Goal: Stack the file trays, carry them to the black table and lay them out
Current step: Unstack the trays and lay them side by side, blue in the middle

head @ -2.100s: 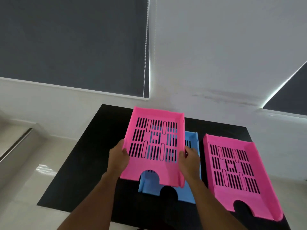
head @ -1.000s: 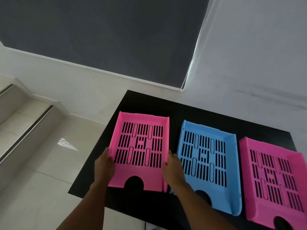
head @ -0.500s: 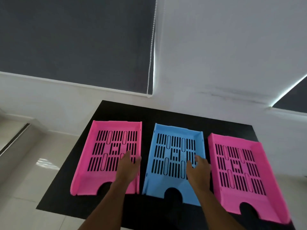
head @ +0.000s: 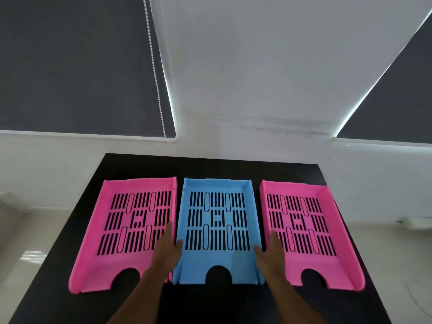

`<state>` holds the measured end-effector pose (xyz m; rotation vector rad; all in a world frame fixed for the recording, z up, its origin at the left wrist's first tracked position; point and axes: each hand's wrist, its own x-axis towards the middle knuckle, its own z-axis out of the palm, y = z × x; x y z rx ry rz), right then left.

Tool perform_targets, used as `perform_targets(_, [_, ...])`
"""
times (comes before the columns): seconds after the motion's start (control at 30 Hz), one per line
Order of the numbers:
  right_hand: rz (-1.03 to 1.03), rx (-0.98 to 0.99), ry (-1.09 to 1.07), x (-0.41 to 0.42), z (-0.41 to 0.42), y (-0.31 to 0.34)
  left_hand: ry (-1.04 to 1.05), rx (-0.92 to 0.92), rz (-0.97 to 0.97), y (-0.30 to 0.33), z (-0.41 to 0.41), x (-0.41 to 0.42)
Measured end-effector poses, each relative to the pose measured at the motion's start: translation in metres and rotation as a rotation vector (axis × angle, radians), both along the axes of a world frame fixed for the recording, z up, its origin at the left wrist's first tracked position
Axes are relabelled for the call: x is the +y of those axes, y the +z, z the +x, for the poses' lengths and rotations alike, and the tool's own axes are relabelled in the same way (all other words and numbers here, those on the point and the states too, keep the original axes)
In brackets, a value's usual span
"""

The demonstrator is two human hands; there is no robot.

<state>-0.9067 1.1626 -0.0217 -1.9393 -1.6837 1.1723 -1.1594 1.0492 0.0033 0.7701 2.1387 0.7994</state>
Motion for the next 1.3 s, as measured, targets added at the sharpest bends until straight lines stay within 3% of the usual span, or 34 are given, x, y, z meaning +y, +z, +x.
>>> perform_targets(0.33, [0.04,0.041,0.06,-0.002,-0.004,-0.002,-0.101,0.03,0.015,-0.013,-0.001,0.004])
perform_targets(0.6, [0.07,0.018,0.014,0.005,-0.004,-0.003,-0.014,0.012,0.005,-0.012,0.002,0.011])
perform_targets(1.3, [-0.075,0.045,0.152,0.018,-0.009,-0.007,-0.147,-0.008,-0.029,-0.013,-0.01,0.024])
